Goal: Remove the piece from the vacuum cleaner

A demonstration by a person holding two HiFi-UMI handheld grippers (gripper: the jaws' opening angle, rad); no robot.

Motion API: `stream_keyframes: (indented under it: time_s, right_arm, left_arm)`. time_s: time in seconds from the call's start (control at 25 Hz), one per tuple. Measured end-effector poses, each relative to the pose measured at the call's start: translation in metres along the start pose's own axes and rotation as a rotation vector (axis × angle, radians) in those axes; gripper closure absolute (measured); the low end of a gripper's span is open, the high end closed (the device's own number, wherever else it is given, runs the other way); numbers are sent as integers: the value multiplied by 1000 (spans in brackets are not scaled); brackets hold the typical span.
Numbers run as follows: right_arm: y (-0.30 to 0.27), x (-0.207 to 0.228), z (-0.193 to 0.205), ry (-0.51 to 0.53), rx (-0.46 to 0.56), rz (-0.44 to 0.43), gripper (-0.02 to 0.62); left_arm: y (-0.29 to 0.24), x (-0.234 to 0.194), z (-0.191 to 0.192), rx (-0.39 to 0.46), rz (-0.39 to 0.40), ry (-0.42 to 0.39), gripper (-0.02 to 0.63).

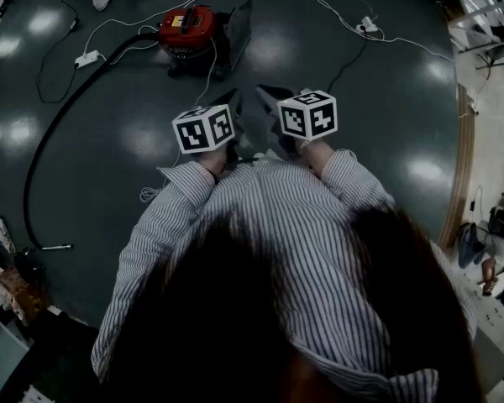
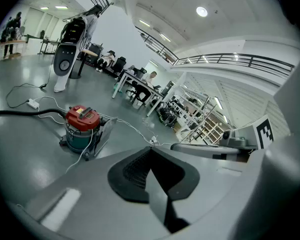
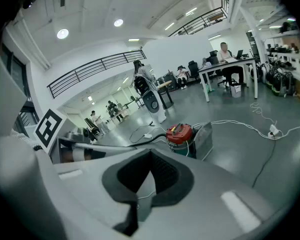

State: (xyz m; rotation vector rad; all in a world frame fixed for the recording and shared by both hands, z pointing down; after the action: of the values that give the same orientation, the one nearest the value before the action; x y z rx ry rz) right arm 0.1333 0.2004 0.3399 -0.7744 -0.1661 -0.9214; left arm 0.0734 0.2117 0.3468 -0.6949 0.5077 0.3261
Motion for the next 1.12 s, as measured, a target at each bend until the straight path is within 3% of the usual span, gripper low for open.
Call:
stream_keyframes:
  time_s: [0.52,0.76,0.92,1.12]
  right_arm:
    - [13,4,3,8,11,13,595]
    - [24,18,-1,-81,63,1,594]
    - [29,31,3,-86,44,13,594]
    - [39,51,12,-119,34,17,594]
  left_arm:
    - [-4,13,9,-32,12,-18,600]
    - [-7,16,12,-3,10,36,600]
    - [-13,18,13,23,8,106,600]
    - [-23,26,30,12,-27,126,600]
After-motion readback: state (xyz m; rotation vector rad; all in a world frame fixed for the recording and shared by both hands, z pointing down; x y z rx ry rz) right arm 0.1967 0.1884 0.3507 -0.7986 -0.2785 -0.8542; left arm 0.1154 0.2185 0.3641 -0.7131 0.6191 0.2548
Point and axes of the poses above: the fingertips, and each gripper's own axes: y backward along the fingers, x to its right, z out of its underside, the point moved 1 cm from there along y, backward along the fingers, and after that the axes turned 1 degree about y, right-handed, at the moved point
